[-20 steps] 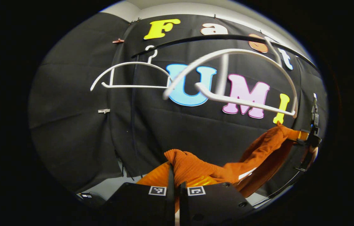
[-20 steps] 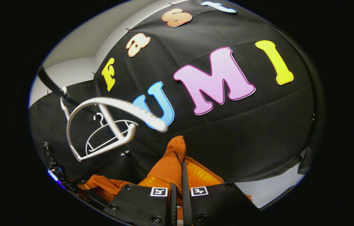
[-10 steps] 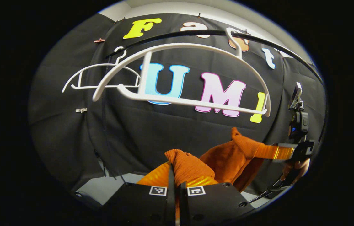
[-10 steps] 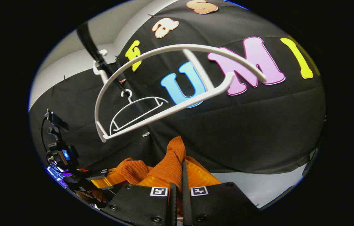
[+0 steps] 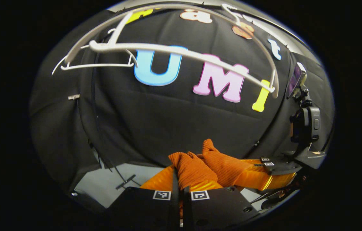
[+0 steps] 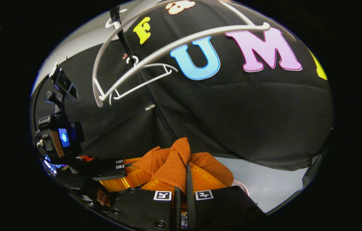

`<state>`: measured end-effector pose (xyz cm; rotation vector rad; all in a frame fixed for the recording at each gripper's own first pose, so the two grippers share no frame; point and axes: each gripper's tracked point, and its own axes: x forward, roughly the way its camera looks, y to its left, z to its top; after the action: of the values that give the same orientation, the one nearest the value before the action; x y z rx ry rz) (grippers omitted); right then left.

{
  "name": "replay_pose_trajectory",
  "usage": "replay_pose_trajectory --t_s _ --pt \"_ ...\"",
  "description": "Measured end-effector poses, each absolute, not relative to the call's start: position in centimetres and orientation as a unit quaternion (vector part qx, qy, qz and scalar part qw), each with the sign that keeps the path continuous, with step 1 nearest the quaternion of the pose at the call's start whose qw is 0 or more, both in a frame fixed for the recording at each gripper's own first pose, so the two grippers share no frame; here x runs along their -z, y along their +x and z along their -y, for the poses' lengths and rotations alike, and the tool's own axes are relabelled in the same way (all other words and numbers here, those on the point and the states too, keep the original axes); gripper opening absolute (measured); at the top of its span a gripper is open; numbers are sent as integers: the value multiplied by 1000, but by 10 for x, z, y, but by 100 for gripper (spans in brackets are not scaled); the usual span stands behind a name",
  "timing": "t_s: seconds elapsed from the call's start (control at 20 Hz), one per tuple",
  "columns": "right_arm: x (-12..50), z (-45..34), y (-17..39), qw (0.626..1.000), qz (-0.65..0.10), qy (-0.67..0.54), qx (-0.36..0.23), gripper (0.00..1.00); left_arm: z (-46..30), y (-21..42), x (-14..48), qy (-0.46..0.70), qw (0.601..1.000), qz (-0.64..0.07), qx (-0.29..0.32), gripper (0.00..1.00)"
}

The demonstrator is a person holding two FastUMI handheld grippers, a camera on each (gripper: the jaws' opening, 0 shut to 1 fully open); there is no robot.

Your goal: Grasp the clothes on the hanger with both hands and then place them into the laundry hamper below.

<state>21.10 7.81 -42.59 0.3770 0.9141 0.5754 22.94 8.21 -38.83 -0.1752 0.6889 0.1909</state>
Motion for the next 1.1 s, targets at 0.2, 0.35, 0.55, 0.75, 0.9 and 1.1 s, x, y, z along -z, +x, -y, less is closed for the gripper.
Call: replay_pose_trajectory --t_s 0.2,0.35,0.55,0.75,0.9,1.1 --pt "465 -74 195 826 -478 149 -259 12 -83 217 431 -108 906 -398 -97 8" --pt "489 -73 182 810 -513 144 -243 12 -83 207 452 -129 885 -435 -101 8" --pt "509 -68 173 801 -539 118 -232 12 -84 198 472 -134 867 -469 -104 8" --pt "520 -59 163 790 -559 93 -232 19 -85 190 482 -147 850 -493 -114 11" --pt "525 -53 158 783 -570 91 -231 19 -83 187 485 -143 844 -506 -110 11" --pt "532 -28 158 792 -571 48 -212 81 -99 171 505 -78 831 -534 -133 70"
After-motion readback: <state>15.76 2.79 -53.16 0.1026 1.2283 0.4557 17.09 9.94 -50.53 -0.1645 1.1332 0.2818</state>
